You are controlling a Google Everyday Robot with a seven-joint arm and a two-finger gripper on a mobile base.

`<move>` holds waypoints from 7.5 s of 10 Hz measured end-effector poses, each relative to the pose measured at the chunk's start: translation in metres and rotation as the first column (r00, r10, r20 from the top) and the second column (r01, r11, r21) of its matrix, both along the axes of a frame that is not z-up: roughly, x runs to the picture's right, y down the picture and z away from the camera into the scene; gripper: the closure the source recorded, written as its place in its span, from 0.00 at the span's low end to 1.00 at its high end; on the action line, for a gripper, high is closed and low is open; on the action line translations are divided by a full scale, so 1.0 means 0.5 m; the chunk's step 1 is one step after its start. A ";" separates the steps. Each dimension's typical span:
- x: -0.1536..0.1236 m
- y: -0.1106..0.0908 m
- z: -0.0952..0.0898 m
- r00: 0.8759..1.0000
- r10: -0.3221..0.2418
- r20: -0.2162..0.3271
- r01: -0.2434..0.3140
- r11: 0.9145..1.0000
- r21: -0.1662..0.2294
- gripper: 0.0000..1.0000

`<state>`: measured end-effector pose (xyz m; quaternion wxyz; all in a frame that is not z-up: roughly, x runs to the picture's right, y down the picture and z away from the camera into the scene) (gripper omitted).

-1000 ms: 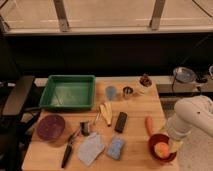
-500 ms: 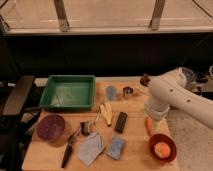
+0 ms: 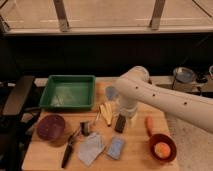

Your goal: Place fork in plastic cup

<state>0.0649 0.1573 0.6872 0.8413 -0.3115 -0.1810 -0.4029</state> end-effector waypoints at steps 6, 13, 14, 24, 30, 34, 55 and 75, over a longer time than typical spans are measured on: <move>-0.160 0.024 0.049 0.987 -0.077 0.138 0.082 0.996 -0.034 0.39; -0.168 -0.027 0.132 0.987 -0.025 0.157 0.030 0.999 -0.033 0.39; -0.174 -0.048 0.165 0.988 -0.003 0.153 0.008 1.000 -0.027 0.39; -0.200 -0.029 0.297 0.990 0.137 0.014 -0.136 0.988 -0.074 0.39; -0.170 0.013 0.358 0.981 0.184 -0.060 -0.189 0.976 -0.107 0.39; -0.149 -0.003 0.389 0.974 0.211 -0.087 -0.219 0.971 -0.097 0.39; -0.173 0.024 0.394 0.981 0.179 -0.069 -0.187 0.971 -0.147 1.00; -0.138 -0.311 0.241 0.990 0.141 0.015 -0.142 0.987 0.070 1.00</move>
